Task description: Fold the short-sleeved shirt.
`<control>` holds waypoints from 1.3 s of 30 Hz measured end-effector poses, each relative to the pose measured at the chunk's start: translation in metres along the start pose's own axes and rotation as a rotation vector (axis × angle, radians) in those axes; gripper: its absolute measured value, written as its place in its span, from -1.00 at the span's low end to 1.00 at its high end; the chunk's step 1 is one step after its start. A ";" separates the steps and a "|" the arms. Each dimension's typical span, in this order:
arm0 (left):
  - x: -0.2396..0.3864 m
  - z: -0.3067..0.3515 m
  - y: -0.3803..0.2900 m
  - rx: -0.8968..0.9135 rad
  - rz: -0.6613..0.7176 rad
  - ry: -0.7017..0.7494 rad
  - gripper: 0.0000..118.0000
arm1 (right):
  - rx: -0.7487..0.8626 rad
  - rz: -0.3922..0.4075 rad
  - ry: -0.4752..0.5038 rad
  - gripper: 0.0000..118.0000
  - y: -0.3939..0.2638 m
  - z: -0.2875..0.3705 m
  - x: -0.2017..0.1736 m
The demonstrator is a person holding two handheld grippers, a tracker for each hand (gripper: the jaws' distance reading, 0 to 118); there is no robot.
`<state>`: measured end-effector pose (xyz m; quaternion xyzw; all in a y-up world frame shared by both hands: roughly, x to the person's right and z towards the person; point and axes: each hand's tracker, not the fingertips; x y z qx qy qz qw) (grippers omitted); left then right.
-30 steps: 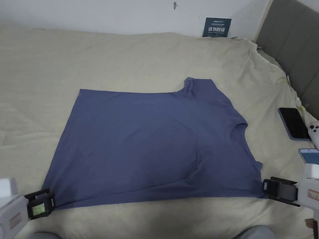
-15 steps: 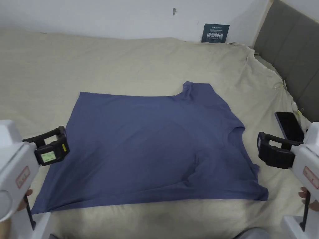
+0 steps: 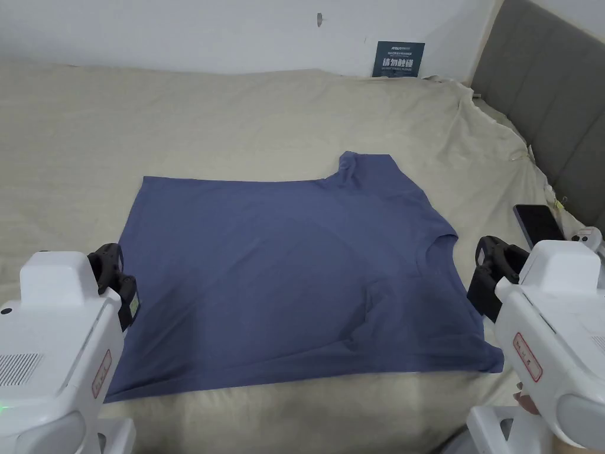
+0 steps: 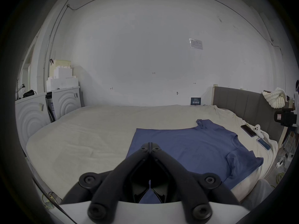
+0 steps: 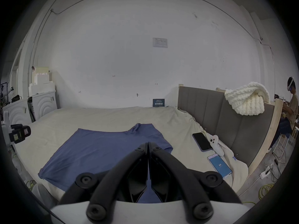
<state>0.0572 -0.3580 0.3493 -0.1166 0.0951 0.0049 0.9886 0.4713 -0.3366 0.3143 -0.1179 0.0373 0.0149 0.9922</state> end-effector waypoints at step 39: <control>-0.086 -0.077 -0.106 -0.891 0.190 0.086 -1.00 | -0.106 -0.029 -0.038 -1.00 -0.016 -0.001 0.014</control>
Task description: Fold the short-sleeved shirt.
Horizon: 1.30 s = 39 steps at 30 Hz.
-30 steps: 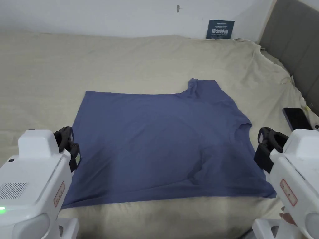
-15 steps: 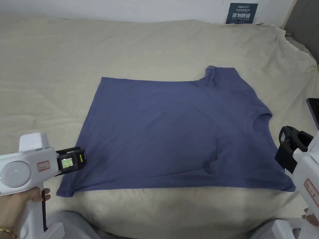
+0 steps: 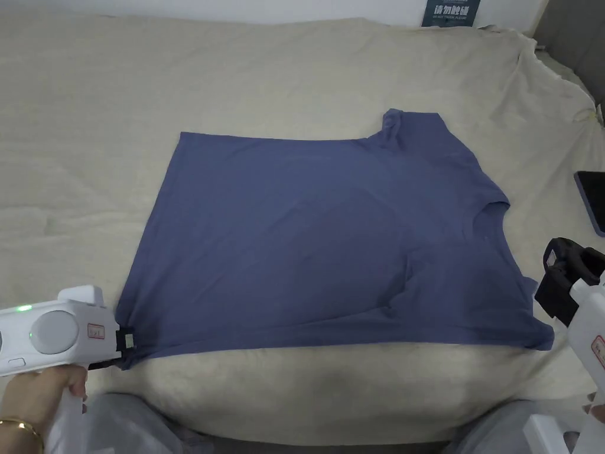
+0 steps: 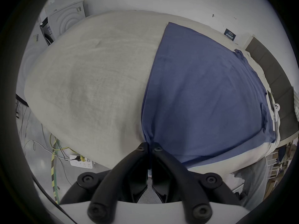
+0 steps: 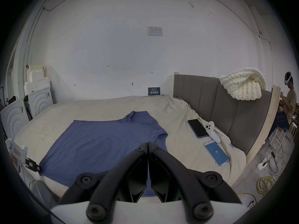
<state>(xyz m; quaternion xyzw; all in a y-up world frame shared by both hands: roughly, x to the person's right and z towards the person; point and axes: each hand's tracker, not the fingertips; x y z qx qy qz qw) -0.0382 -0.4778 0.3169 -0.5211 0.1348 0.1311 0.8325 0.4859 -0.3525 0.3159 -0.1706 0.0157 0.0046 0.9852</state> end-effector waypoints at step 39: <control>-0.001 0.072 0.030 0.287 0.312 -0.195 -1.00 | -0.691 -0.197 0.051 -0.96 -0.054 -0.125 0.087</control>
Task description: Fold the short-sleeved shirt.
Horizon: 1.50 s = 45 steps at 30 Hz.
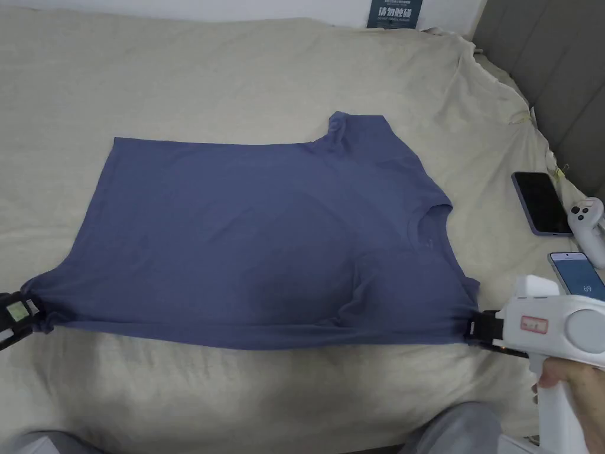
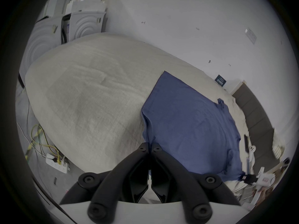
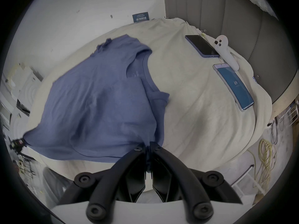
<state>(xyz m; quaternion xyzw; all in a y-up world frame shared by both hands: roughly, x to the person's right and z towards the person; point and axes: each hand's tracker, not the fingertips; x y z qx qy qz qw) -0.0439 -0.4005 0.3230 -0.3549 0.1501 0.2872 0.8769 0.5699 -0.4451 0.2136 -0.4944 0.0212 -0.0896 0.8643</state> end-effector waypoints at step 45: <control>0.093 -0.033 0.067 0.445 -0.553 0.144 0.69 | 0.631 0.237 -0.142 0.95 0.107 0.082 -0.089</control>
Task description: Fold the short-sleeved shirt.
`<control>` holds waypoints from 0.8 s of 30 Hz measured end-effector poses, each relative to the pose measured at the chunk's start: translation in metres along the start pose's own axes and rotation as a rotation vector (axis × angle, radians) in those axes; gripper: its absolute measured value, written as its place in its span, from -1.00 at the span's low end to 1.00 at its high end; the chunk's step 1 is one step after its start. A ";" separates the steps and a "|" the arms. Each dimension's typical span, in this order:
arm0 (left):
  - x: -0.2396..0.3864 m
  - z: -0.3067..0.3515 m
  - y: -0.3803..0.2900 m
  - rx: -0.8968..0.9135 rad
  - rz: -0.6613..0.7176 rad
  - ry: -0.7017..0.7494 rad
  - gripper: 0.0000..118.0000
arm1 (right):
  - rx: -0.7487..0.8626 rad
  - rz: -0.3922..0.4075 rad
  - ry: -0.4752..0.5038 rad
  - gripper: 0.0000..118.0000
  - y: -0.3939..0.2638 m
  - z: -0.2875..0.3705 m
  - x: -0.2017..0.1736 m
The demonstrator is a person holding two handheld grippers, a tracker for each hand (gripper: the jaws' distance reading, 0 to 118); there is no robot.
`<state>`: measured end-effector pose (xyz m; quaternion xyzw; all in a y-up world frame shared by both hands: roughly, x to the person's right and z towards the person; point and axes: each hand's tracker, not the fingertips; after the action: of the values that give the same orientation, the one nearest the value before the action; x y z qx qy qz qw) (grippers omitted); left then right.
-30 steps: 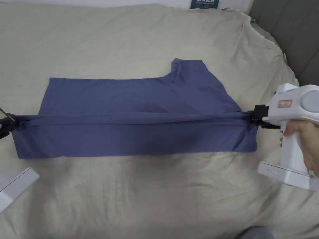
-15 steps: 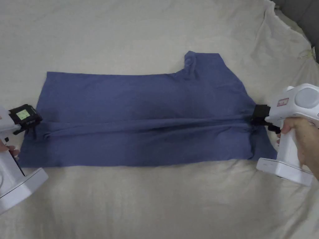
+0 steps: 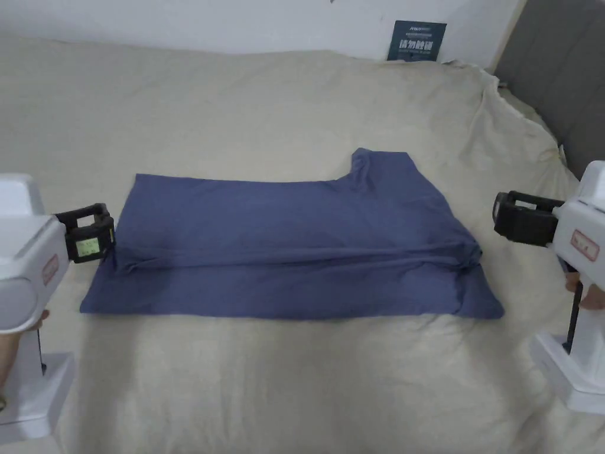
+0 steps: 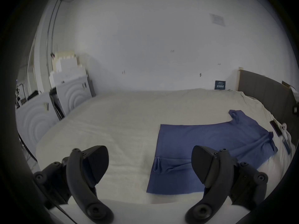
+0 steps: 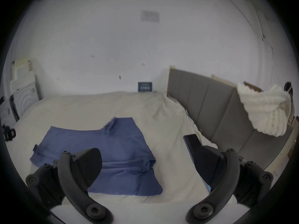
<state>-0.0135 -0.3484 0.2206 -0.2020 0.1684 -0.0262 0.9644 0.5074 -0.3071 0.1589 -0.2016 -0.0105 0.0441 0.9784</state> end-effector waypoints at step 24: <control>0.024 0.100 -0.058 0.085 0.069 -0.165 -1.00 | 0.133 -0.079 0.087 -1.00 -0.079 0.118 -0.034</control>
<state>0.0434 -0.3664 0.3225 -0.1564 0.0941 0.0166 0.9831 0.4757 -0.3357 0.2988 -0.1372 0.0269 -0.0024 0.9902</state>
